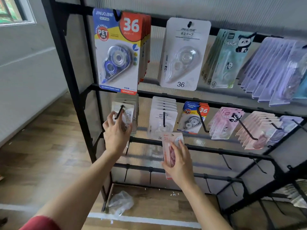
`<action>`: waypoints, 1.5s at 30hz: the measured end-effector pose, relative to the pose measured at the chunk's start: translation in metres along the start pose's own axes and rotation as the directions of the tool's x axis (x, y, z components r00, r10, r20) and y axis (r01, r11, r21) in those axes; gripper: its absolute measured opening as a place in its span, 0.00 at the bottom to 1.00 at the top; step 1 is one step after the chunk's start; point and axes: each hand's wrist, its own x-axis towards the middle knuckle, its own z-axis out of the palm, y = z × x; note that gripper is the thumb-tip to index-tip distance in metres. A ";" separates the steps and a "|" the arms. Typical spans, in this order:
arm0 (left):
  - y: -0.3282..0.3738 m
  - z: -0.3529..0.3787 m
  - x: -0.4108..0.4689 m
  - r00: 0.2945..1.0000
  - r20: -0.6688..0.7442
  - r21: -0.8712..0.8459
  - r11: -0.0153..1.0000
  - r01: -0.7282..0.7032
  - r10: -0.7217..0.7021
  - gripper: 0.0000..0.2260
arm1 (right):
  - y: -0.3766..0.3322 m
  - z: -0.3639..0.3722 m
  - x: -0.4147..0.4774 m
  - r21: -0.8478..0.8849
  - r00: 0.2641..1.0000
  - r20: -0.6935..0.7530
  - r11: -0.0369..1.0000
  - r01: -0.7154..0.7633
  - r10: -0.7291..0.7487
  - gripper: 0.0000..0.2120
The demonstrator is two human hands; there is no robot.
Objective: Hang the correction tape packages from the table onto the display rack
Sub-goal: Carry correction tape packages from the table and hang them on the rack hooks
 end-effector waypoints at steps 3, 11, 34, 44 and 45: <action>0.000 0.008 0.016 1.000 0.011 -0.010 1.000 -0.001 0.001 0.27 | 0.003 -0.001 0.000 0.008 0.999 -0.037 1.000 -0.011 0.012 0.35; -0.003 0.023 0.016 0.999 -0.026 0.037 0.999 -0.020 0.021 0.34 | 0.001 0.000 -0.008 0.051 0.989 -0.133 0.997 -0.059 0.065 0.33; 0.205 0.109 -0.126 0.494 0.117 -0.152 0.507 -0.848 0.861 0.27 | 0.151 -0.128 -0.071 0.021 0.871 -0.362 0.937 -0.349 0.332 0.37; 0.324 0.157 -0.115 0.631 0.133 -0.095 0.643 -0.760 0.764 0.26 | 0.238 -0.193 -0.041 0.114 0.901 -0.383 0.978 -0.173 0.204 0.35; 0.332 0.162 -0.112 0.650 0.127 -0.083 0.661 -0.746 0.749 0.26 | 0.245 -0.198 -0.035 0.101 0.901 -0.394 0.983 -0.155 0.182 0.35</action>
